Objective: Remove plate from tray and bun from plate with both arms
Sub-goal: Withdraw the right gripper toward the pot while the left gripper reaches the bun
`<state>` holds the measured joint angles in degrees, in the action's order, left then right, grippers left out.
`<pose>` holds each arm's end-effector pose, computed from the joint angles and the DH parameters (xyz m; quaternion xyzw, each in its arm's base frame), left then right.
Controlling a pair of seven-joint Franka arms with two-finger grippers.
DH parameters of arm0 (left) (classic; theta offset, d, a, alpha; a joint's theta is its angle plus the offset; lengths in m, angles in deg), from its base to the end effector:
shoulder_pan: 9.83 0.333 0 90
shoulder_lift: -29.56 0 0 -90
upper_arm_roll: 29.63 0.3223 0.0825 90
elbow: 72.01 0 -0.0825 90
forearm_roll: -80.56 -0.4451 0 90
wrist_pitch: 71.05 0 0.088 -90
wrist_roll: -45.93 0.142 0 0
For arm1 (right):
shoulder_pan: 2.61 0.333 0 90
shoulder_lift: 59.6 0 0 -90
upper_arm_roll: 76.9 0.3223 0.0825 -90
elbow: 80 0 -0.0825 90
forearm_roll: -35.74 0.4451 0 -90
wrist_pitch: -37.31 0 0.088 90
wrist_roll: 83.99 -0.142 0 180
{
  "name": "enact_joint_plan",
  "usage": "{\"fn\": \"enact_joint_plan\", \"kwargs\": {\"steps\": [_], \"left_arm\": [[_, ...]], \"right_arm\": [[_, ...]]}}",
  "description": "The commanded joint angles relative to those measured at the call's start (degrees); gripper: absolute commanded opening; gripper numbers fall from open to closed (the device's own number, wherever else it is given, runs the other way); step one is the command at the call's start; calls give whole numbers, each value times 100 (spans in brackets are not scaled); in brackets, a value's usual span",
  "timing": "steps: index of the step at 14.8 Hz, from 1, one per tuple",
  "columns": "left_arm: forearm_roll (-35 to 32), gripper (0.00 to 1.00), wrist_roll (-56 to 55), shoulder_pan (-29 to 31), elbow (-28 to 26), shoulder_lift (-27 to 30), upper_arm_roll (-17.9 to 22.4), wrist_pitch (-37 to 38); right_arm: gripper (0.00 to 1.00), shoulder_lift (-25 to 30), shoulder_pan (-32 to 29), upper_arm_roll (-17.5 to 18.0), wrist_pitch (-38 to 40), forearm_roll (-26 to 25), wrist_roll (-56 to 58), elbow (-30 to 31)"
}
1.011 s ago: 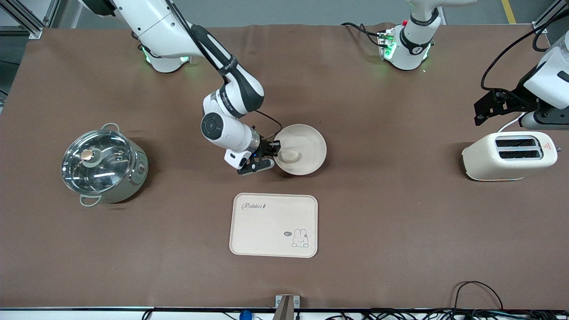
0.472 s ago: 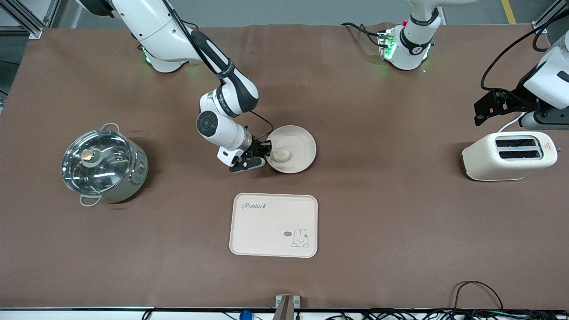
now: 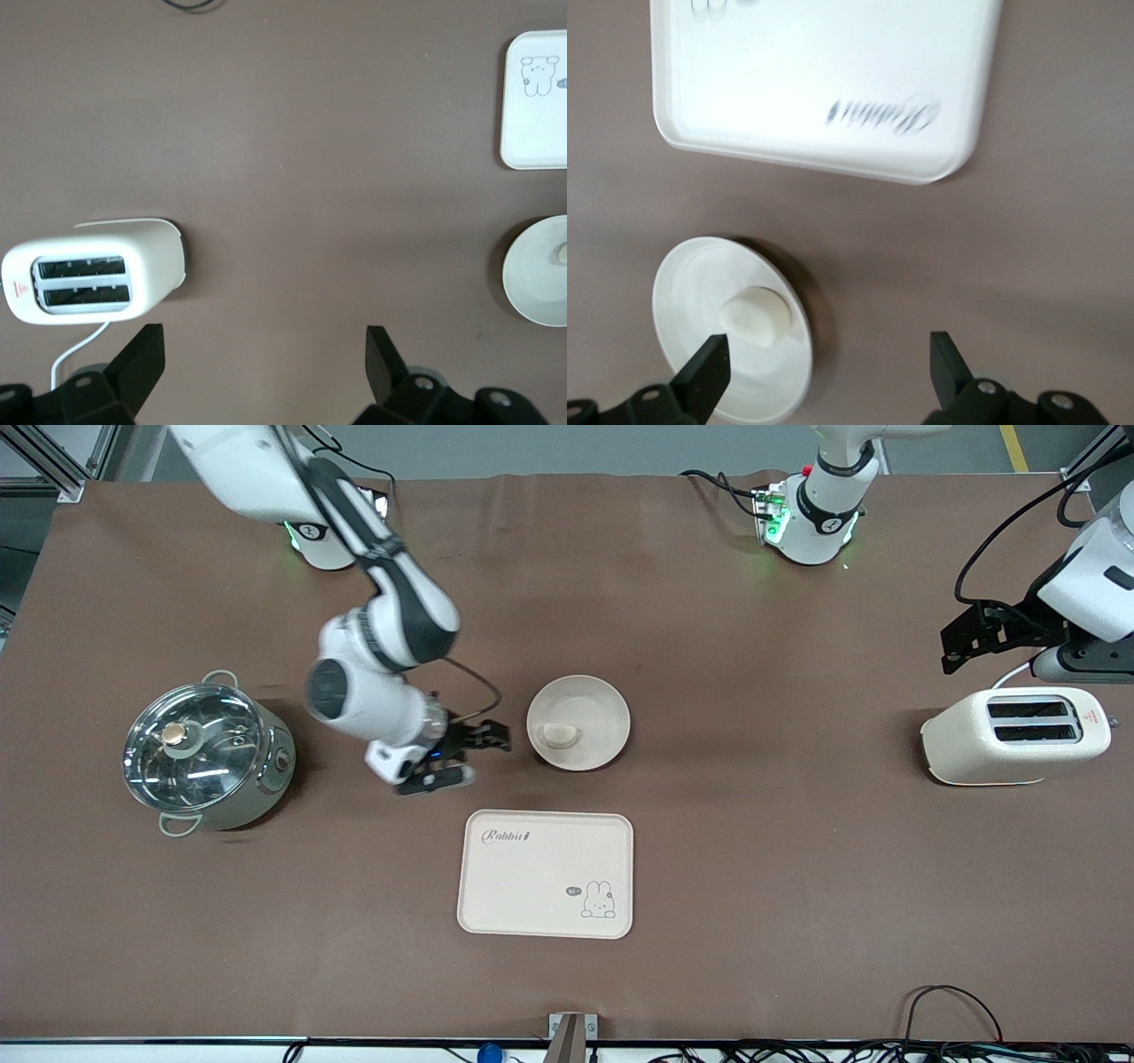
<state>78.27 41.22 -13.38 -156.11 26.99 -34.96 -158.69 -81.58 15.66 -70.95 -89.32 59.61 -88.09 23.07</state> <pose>0.6203 -0.0898 0.6192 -0.9992 0.0353 -0.0106 0.0167 0.6332 0.3086 0.2800 -0.9812 -0.0473 0.0333 0.1841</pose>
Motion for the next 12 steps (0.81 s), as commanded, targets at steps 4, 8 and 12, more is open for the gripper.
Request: {"fn": "enact_joint_plan", "kwargs": {"steps": [4,8,12], "left_arm": [[746,100,-1352,-233,-150,-610,-661,-330],[607,100,-2986,-1056,-150,-1480,-1032,-1367],[18,100,-4957,-2147,-167,-2483,-1041,-2571]], "right_arm": [[100,1343,-1069,-121,1770,-1410,-29,-455],[100,2012,-1772,-138,2580,-1964,146,-603],[100,2031,-1765,-569,3452,-1982,348,-1306]]}}
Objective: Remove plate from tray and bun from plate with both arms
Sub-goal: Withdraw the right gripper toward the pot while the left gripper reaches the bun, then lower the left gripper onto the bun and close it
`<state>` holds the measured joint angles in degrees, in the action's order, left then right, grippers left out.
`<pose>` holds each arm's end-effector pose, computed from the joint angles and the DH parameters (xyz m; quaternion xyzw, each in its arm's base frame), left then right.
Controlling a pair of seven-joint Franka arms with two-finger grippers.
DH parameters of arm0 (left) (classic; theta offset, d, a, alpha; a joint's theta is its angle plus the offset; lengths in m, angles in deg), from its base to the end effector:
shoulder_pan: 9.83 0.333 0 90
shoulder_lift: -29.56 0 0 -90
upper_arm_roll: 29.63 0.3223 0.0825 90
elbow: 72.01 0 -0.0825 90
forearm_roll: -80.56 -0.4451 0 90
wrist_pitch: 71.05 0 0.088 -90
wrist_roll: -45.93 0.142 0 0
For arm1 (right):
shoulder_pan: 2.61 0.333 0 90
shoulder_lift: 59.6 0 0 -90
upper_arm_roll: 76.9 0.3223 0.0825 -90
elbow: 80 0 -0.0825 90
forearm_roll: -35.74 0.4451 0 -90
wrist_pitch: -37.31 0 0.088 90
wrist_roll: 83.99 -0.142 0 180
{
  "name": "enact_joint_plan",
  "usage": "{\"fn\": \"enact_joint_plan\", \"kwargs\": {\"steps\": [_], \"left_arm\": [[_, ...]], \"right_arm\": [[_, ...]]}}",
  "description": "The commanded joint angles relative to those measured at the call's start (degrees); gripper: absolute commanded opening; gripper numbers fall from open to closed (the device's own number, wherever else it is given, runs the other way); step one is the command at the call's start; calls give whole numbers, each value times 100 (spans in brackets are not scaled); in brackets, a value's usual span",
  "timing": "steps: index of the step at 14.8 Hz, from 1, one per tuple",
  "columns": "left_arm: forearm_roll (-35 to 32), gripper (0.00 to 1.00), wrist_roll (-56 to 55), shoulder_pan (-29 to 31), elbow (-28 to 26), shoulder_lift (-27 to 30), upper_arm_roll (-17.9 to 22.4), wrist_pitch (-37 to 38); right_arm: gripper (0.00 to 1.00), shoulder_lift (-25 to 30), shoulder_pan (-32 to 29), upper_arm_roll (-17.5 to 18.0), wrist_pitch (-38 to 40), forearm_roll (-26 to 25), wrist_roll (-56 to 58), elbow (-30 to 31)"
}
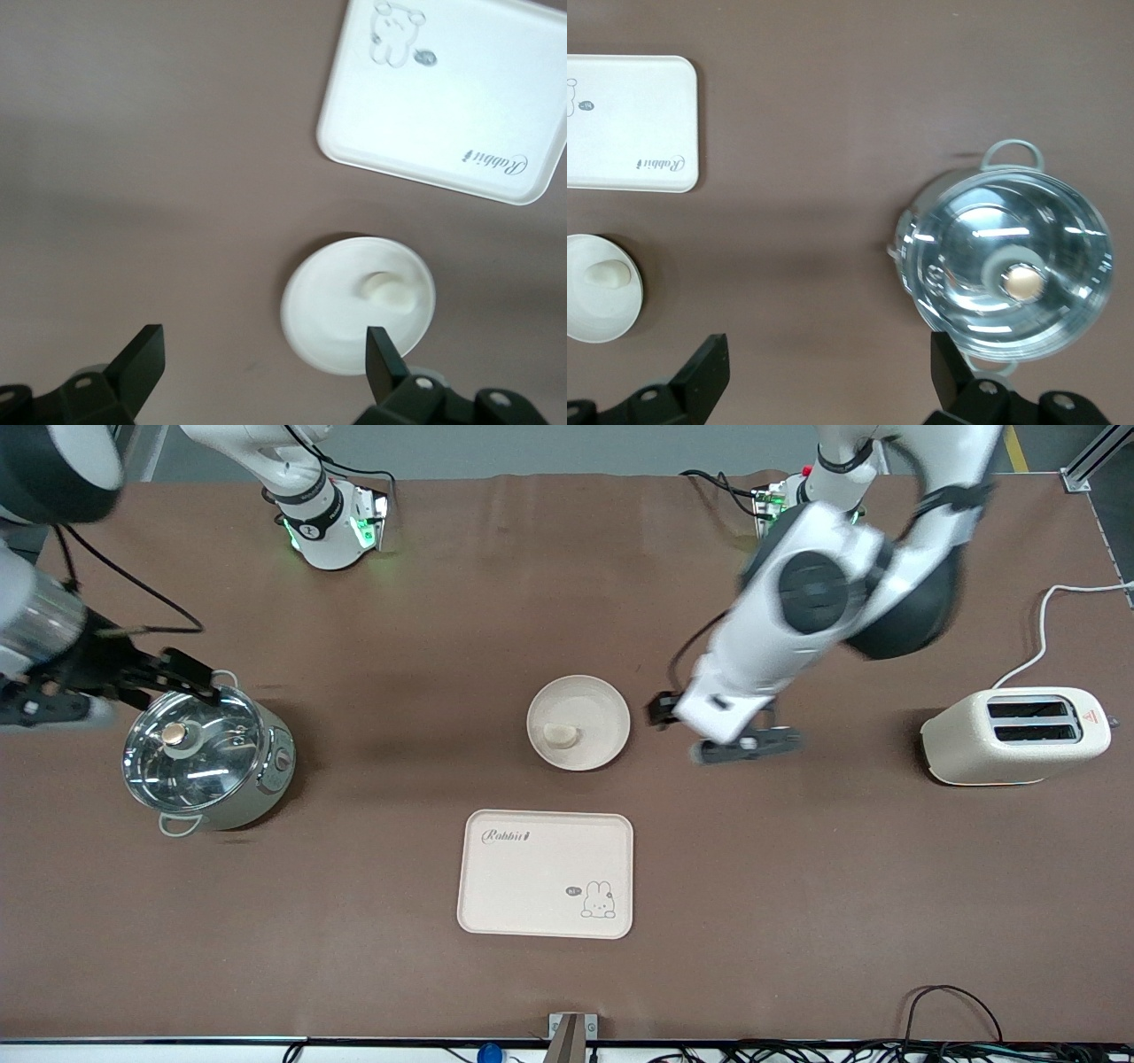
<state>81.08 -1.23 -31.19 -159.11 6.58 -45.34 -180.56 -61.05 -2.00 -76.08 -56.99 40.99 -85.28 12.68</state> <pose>0.5977 -0.4261 0.3890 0.9934 0.0997 -0.0366 0.0440 0.6285 0.0280 0.5622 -0.9989 0.0021 -0.0004 0.0459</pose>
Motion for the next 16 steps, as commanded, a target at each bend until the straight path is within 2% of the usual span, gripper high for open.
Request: {"fn": "enact_joint_plan", "kwargs": {"steps": [1,3,5,6,11,14,16], "left_arm": [[-325,100,-1064,-569,89,-653,-2,-709],[-474,100,-1609,-868,-252,-839,6,-1429],[-824,100,-2434,-1123,-736,-1023,6,-2360],[-965,100,-2786,-1229,-834,-1172,-2,-2651],[-1730,100,-3430,-1467,-843,-1674,6,-2944],[-1854,100,-3633,-1546,-861,-1806,6,-3155],[-1907,90,-3651,-1537,-861,-1859,6,-3190]], "right_arm": [[100,-23,1,-117,219,-120,172,-285],[100,-31,96,-249,228,-120,654,-487],[100,-49,544,-783,237,-77,762,-636],[100,-49,606,-882,237,-50,762,-637],[100,-58,616,-874,360,-15,736,-646],[100,-49,598,-882,456,-15,718,-654],[100,-49,624,-883,456,-23,701,-654]]}}
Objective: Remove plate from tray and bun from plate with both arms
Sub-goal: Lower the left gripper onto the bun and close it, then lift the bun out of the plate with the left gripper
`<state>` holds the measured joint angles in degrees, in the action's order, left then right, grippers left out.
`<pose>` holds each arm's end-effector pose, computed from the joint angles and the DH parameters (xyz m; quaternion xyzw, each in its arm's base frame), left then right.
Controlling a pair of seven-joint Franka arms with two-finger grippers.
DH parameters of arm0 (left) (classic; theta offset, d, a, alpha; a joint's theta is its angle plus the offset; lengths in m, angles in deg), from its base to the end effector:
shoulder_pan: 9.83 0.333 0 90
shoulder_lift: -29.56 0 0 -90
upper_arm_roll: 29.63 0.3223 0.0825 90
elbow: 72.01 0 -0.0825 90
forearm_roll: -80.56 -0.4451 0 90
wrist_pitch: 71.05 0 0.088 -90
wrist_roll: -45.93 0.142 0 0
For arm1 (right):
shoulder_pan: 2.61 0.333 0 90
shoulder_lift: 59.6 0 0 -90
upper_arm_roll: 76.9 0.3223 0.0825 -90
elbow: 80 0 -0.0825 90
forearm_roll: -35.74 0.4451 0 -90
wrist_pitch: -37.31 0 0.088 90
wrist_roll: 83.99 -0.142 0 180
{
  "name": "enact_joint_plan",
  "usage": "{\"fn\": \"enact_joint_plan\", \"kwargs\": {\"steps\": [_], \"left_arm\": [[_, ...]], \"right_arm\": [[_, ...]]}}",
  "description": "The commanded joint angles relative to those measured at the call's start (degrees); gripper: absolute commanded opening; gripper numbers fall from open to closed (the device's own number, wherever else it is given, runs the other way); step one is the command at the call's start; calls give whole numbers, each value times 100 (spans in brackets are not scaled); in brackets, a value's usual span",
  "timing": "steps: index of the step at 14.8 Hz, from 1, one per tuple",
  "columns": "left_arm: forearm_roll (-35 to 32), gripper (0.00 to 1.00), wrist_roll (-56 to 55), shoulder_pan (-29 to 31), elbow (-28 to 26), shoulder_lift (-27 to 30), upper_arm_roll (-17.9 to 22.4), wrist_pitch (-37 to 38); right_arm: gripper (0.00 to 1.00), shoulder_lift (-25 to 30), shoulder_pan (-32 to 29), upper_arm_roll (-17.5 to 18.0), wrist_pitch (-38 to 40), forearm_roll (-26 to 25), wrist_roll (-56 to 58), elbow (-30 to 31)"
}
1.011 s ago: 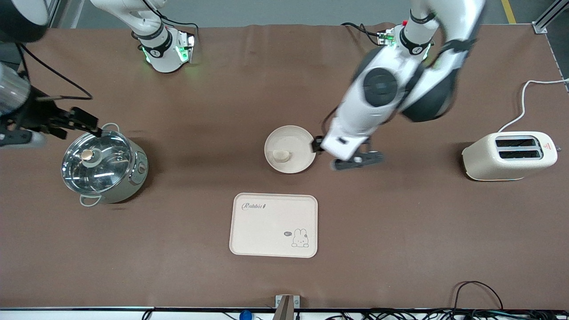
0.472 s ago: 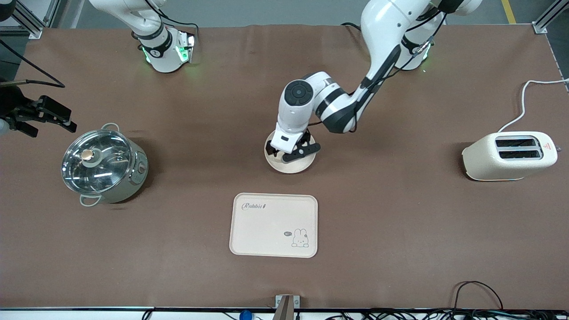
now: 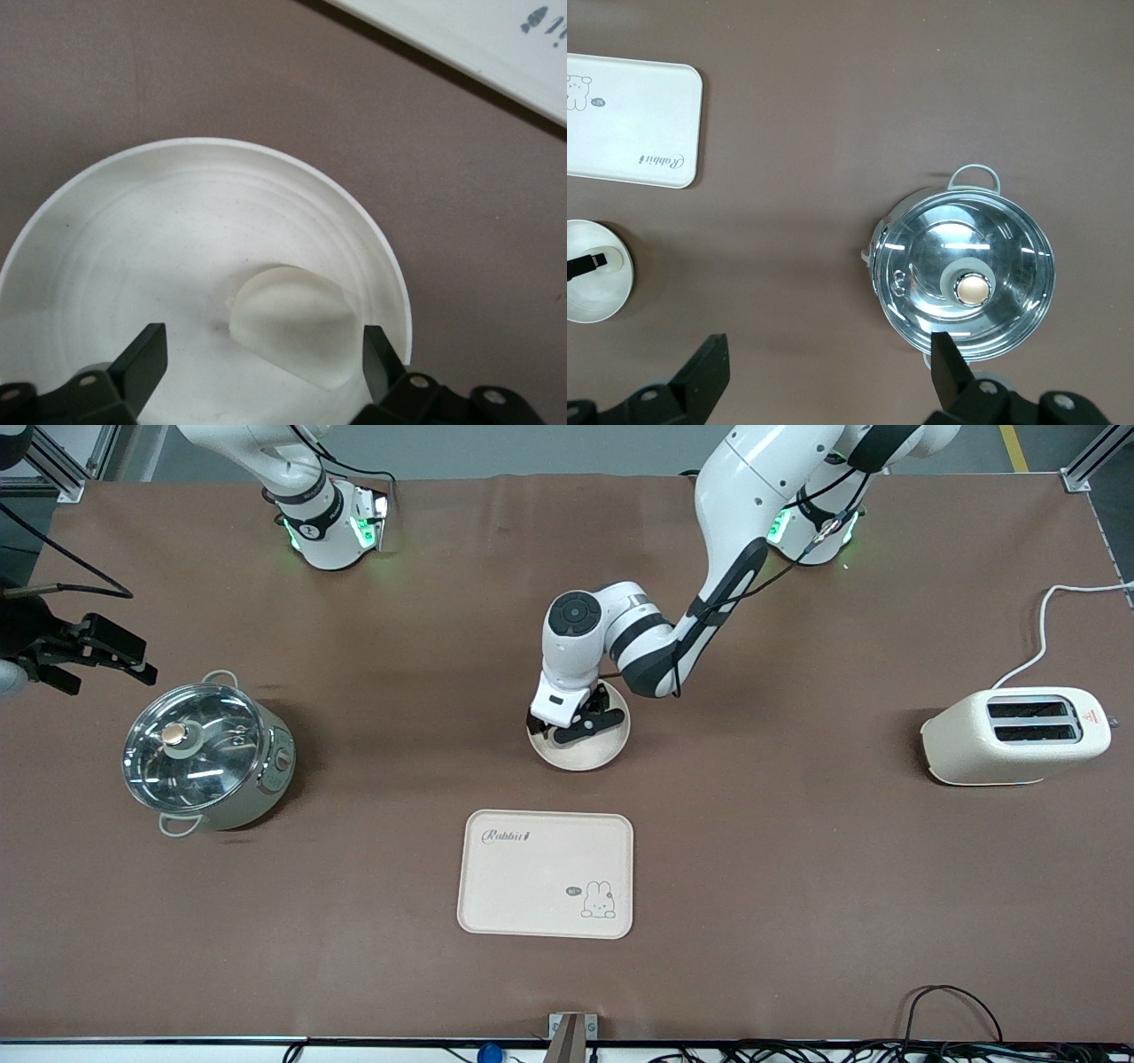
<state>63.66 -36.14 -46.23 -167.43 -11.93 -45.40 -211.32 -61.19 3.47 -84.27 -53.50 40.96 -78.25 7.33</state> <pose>0.4697 -0.5733 0.1313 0.9811 0.1873 0.0279 0.0401 0.6276 -0.0003 0.6054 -0.9981 -0.0389 -0.0192 0.0427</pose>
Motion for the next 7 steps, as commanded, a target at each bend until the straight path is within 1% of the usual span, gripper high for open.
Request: {"fn": "enact_joint_plan", "kwargs": {"steps": [1,4,6,7], "left_arm": [[-183,82,-160,-42,-29,-17,12,-158],[-192,48,-160,-42,-99,-17,30,-387],[-209,22,-160,-25,-117,-17,30,-449],[-209,13,-160,-25,-117,-17,30,-458]], "right_arm": [[100,-34,112,-46,116,-21,-46,-103],[100,-43,297,-46,108,-74,-221,-103],[100,-43,297,-46,73,-83,-248,-120],[100,-43,289,-46,46,-91,-239,-120]]}}
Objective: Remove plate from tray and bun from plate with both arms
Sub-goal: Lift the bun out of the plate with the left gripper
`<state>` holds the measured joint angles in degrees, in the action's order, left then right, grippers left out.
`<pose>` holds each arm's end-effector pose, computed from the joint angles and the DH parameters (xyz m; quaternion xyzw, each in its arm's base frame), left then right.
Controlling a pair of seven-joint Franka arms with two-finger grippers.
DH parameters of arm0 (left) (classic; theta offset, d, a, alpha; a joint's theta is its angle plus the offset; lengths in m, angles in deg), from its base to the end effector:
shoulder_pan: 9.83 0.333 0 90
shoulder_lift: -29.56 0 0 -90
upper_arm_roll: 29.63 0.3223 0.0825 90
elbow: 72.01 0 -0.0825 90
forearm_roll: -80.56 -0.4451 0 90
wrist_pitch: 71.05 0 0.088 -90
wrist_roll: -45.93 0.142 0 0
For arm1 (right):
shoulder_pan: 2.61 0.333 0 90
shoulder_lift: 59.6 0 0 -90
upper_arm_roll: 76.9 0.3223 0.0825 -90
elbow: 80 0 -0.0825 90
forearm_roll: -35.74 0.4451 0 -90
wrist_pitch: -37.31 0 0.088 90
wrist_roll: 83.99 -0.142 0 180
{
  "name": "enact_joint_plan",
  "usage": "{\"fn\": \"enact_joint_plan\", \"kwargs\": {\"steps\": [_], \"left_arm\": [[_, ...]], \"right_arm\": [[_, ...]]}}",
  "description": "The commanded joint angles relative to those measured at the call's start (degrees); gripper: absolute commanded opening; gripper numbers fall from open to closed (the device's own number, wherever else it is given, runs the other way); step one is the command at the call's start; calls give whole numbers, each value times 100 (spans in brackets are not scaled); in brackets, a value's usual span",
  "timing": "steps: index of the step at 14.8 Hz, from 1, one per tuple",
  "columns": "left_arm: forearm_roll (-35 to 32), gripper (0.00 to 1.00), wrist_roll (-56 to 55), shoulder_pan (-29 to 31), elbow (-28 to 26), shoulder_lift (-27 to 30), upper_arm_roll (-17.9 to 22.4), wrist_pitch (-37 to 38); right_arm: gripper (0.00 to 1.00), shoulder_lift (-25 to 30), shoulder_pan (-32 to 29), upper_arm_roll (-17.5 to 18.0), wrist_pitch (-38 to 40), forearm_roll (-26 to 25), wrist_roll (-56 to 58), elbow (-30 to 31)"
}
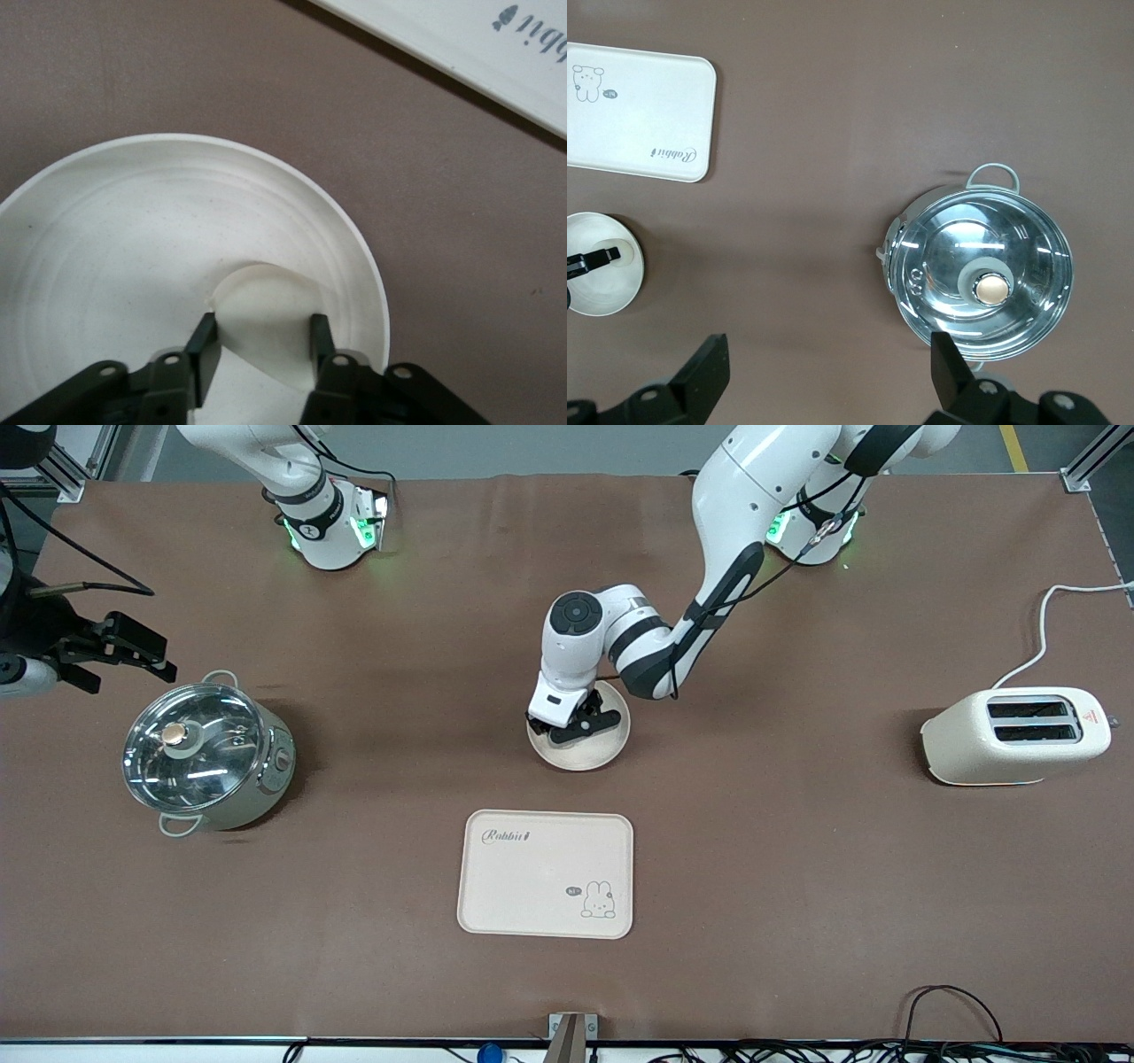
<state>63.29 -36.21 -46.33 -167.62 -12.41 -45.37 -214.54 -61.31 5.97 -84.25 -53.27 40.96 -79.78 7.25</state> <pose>0.4701 -0.5785 0.1295 0.9804 0.1840 0.0352 0.0614 0.6271 0.0274 0.6045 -0.9978 -0.0476 -0.0154 0.0432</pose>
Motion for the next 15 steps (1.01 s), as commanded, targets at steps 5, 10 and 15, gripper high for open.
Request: {"fn": "enact_joint_plan", "kwargs": {"steps": [5,10,15], "left_arm": [[-234,0,-100,64,-89,242,10,31],[221,0,1565,686,174,980,-69,1751],[558,2,4317,2022,-10,1473,-87,2431]], "right_arm": [[100,-49,-40,-57,23,-73,-87,-138],[100,-58,21,-57,23,-73,-95,-235],[100,-49,48,-57,31,-56,-104,-235]]}}
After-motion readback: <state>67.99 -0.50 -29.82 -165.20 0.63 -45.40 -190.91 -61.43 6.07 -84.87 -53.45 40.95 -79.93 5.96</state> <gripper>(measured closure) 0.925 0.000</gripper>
